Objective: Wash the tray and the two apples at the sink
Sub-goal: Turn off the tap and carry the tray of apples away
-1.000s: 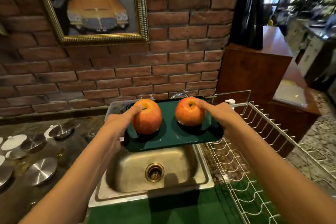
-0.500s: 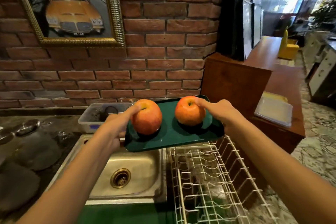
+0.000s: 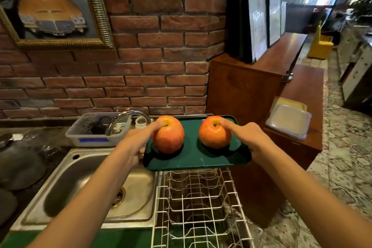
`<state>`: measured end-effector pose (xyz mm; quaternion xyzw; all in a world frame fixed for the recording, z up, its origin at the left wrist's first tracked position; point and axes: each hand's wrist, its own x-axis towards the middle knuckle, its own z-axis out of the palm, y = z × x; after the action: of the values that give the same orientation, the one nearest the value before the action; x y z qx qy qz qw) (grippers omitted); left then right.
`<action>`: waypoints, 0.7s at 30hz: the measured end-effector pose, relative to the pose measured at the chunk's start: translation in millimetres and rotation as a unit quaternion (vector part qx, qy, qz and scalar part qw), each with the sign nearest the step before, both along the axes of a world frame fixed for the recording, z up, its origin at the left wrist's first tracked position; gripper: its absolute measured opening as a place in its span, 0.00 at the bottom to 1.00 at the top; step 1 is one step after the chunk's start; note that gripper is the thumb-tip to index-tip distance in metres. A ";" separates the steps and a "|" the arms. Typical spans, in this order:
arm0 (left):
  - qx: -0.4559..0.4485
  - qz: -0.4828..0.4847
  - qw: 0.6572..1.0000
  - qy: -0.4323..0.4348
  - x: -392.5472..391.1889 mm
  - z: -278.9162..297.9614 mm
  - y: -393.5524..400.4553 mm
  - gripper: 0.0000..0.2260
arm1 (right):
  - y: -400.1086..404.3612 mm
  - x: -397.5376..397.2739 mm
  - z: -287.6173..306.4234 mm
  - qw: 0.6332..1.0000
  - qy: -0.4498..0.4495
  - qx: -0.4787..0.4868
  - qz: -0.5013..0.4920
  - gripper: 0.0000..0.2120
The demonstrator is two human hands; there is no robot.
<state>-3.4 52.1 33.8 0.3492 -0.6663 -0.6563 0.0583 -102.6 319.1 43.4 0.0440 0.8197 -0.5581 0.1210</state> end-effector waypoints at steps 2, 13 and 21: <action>-0.011 -0.006 1.000 -0.011 -2.8 -4.1 -2.5 0.24 | -0.8 -2.5 -7.7 1.000 -0.010 -0.001 0.006 0.49; 0.008 -0.014 0.998 -0.053 -7.5 -22.2 -2.9 0.30 | 0.2 -16.4 -27.9 0.998 -0.044 -0.002 0.039 0.46; -0.001 -0.009 0.997 -0.078 -10.5 -33.6 -1.9 0.30 | -3.8 -19.6 -41.2 0.998 -0.048 0.002 0.039 0.45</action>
<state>-13.9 50.2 0.2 0.3933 -0.6724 -0.6270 0.0010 -122.3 315.3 2.2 0.0390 0.8154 -0.5483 0.1818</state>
